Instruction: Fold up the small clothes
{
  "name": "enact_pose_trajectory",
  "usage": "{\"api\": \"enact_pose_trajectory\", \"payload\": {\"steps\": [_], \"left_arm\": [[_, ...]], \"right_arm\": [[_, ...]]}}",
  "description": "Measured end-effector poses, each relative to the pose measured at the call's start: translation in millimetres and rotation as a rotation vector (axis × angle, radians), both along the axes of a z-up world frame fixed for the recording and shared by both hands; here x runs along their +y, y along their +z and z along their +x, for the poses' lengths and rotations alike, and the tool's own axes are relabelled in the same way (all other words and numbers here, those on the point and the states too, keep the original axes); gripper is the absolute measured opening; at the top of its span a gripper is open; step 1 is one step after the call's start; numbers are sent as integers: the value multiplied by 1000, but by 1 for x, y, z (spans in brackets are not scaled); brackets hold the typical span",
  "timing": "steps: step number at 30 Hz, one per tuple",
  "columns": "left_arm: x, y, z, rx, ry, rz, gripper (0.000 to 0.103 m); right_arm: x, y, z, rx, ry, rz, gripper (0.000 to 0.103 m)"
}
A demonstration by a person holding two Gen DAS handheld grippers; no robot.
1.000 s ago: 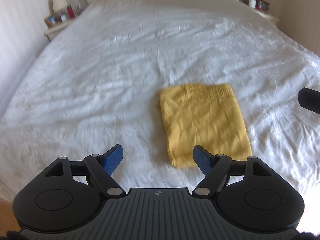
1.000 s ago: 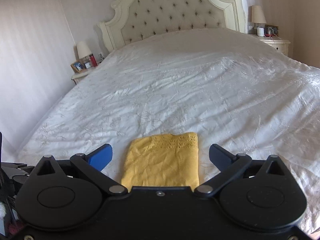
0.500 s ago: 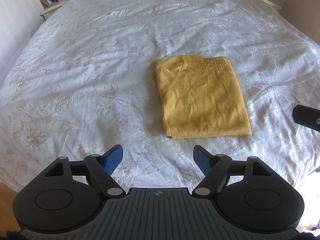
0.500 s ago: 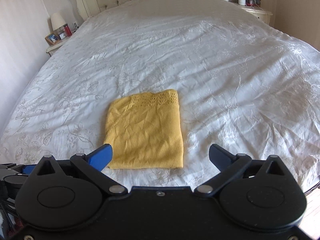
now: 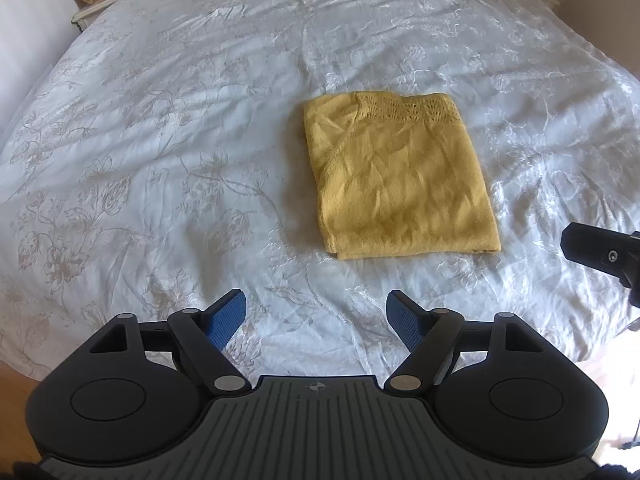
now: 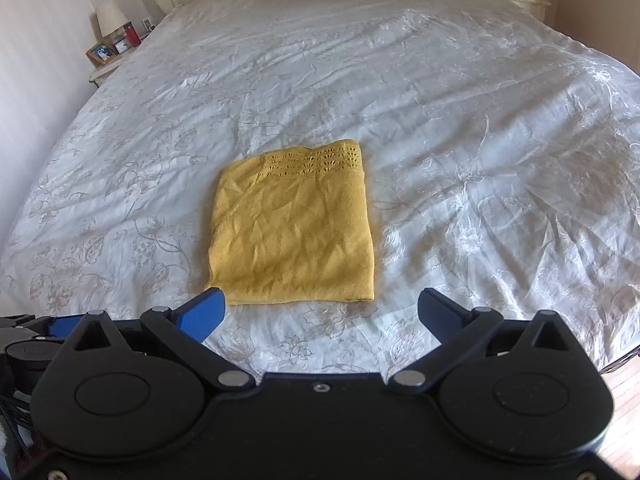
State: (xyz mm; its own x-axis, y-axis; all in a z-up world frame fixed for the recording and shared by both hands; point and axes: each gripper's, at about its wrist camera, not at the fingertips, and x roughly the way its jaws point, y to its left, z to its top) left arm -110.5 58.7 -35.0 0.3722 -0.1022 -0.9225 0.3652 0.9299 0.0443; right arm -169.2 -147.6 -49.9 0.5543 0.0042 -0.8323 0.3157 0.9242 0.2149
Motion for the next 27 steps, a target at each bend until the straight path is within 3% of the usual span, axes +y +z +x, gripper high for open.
{"api": "enact_pose_trajectory", "payload": {"steps": [12,27], "left_arm": [[-1,-6,8,18,13,25,76],[-9,-13,19,45,33,54,76]], "right_arm": [[-7,-13,17,87,-25,-30,102],[-19,-24,29,126,2,-16,102]]}}
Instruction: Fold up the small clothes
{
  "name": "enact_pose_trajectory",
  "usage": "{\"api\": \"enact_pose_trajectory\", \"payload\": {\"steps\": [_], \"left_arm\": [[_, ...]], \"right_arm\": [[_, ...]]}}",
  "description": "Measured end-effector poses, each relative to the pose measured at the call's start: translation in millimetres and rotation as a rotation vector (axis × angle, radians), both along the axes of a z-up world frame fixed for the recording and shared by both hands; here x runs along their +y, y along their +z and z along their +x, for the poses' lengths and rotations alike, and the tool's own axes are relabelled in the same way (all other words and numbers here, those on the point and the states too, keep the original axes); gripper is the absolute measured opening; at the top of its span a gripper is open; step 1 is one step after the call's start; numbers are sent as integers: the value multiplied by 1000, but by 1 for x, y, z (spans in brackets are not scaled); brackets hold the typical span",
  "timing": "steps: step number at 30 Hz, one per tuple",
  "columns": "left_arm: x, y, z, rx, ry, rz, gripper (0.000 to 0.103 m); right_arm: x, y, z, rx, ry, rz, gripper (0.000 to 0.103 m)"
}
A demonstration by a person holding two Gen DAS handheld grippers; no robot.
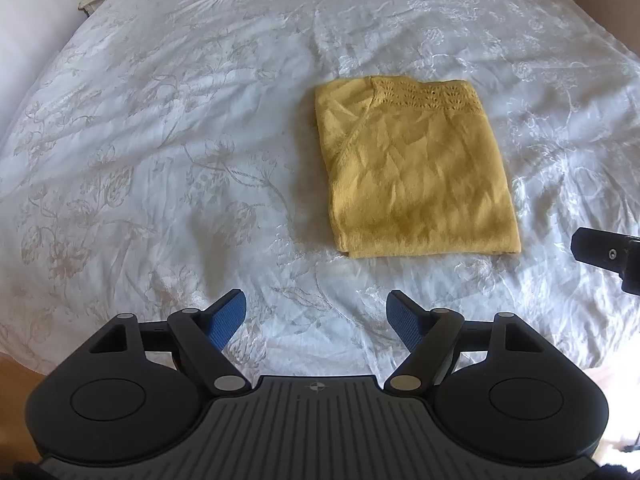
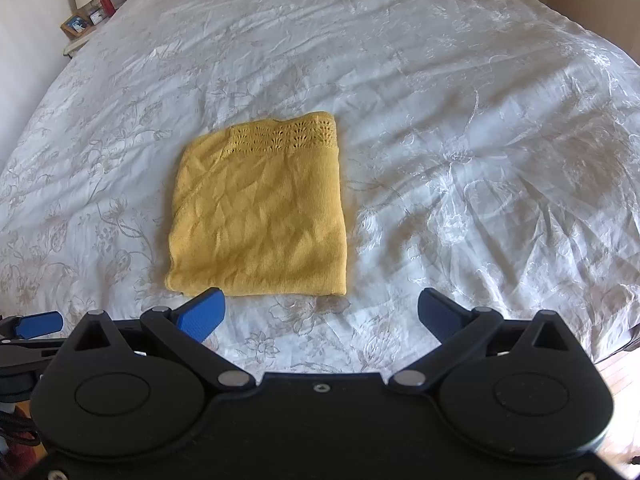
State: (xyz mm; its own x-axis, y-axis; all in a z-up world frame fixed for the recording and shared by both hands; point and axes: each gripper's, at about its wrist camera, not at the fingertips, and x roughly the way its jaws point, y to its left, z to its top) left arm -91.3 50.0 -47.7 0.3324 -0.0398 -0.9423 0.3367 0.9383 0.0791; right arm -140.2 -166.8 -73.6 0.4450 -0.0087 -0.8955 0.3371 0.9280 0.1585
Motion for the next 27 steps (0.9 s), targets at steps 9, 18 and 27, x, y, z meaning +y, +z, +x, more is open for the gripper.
{"api": "enact_pose_trajectory", "payload": {"steps": [9,18,27], "left_arm": [[-4,6,12,-16,15,5,76],[-7,7,24,-20,30,10,76],[-14,1,29,4,44,9,76]], "right_arm": [[-7,0,9,6,5,-3,102],[-11,-2,20,5,9,11,102],[-13,-6,31,15,25,22,102]]}}
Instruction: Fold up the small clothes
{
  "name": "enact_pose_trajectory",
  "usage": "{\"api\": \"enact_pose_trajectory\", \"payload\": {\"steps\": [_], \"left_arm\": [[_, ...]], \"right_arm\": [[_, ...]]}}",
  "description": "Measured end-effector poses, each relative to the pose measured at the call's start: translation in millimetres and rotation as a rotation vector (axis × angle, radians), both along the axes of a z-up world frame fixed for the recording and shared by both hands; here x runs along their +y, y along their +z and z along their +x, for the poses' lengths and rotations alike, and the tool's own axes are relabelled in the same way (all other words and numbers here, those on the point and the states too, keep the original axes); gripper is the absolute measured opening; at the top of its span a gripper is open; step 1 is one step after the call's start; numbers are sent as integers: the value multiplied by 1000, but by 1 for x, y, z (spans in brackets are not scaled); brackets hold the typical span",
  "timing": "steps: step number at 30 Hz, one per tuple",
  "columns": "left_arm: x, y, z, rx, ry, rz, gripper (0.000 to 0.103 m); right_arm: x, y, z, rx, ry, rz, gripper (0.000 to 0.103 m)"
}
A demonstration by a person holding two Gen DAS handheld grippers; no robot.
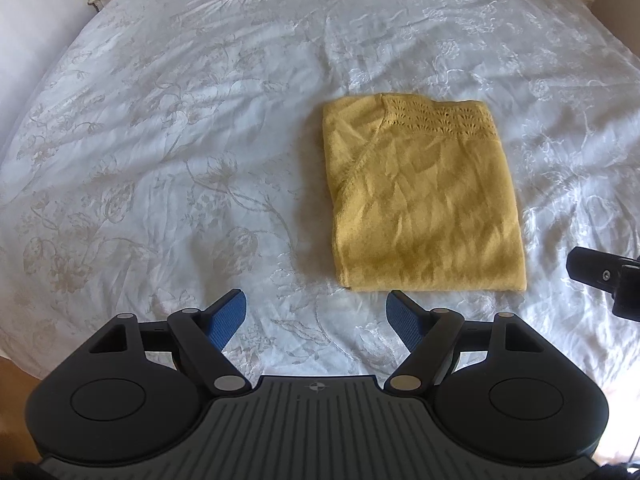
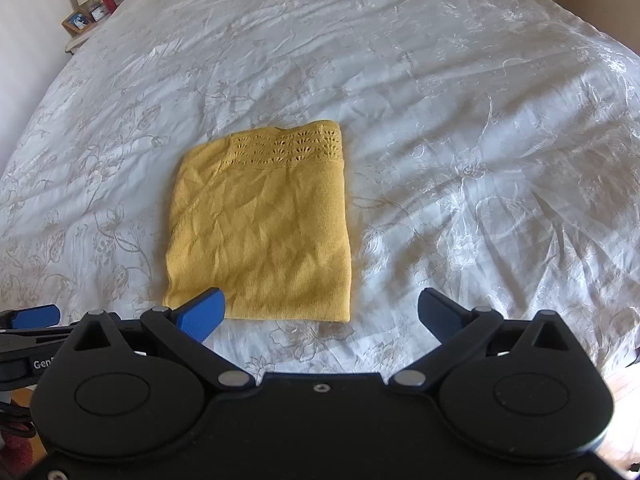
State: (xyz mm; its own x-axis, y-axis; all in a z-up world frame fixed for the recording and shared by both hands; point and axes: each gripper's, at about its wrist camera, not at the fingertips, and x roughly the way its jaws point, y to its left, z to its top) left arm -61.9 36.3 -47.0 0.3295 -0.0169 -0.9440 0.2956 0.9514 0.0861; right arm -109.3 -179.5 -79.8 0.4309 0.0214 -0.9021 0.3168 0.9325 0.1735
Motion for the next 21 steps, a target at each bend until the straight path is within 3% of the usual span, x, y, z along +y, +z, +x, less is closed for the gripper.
{"api": "enact_pose_trajectory", "payload": {"steps": [21], "left_arm": [[-24,-9,18,37,28,1,76]], "right_arm": [[-12,-16,27,39,63,50,102]]}}
